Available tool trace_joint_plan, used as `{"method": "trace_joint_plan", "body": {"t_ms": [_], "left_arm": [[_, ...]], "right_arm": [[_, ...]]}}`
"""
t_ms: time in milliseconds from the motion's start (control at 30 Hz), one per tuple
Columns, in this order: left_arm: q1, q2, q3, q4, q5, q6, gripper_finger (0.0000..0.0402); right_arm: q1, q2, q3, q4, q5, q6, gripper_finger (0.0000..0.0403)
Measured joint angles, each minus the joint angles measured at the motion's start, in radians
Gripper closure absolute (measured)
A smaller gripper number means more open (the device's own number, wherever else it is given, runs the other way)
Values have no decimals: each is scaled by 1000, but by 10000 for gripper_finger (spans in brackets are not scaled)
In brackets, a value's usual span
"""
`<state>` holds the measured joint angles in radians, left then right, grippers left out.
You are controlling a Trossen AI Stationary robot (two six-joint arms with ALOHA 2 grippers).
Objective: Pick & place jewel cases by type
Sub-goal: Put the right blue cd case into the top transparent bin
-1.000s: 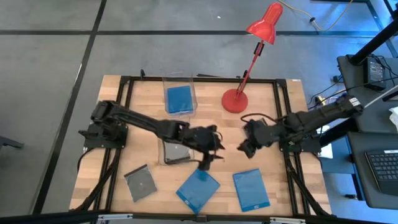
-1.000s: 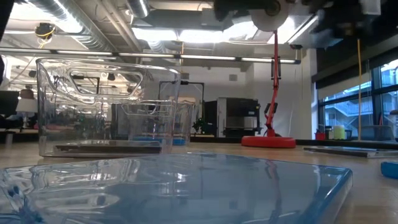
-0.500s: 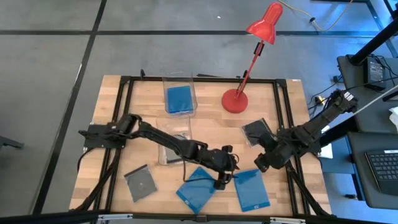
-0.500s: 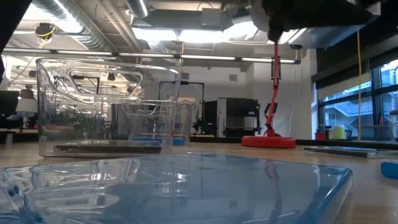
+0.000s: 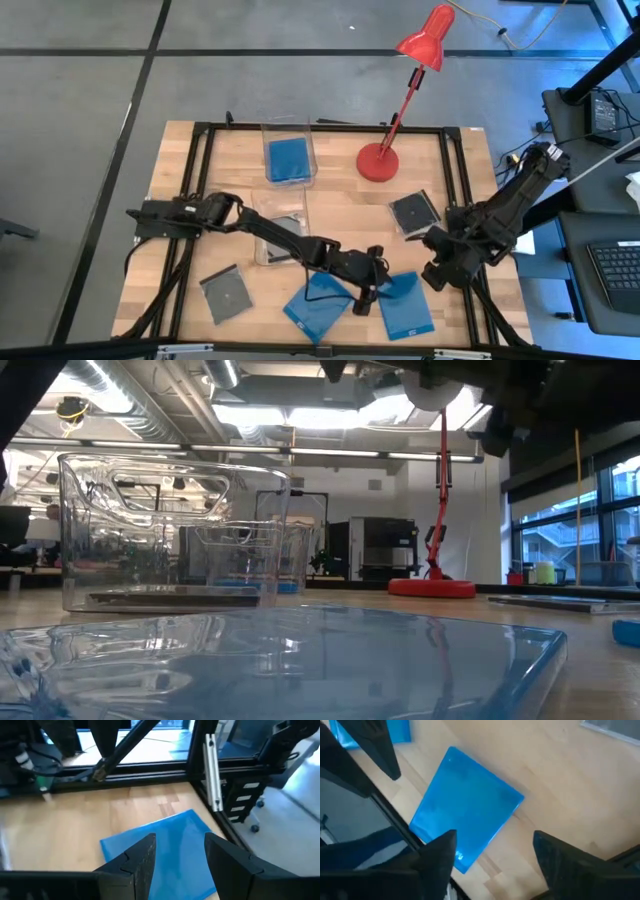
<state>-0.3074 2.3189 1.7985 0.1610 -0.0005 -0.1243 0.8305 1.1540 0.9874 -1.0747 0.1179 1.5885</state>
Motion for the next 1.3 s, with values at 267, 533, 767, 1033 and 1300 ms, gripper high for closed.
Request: {"method": "trace_joint_plan", "body": {"t_ms": [267, 533, 767, 1033, 1300], "left_arm": [[-14, 24, 0, -88, -1, 13, 244], [-60, 74, -1, -132, -30, 32, 271], [-87, 89, 0, -153, -142, -27, 268], [-89, 91, 0, -188, -141, -54, 268], [-82, 122, -1, -180, -112, -102, 268]], "right_arm": [[49, 84, -5, 55, 59, 120, 111], [125, 62, -231, 424, 63, 208, 111], [220, 55, -379, 626, 181, 347, 111], [244, 55, -534, 829, 196, 423, 111], [244, 55, -626, 909, 198, 449, 111]]}}
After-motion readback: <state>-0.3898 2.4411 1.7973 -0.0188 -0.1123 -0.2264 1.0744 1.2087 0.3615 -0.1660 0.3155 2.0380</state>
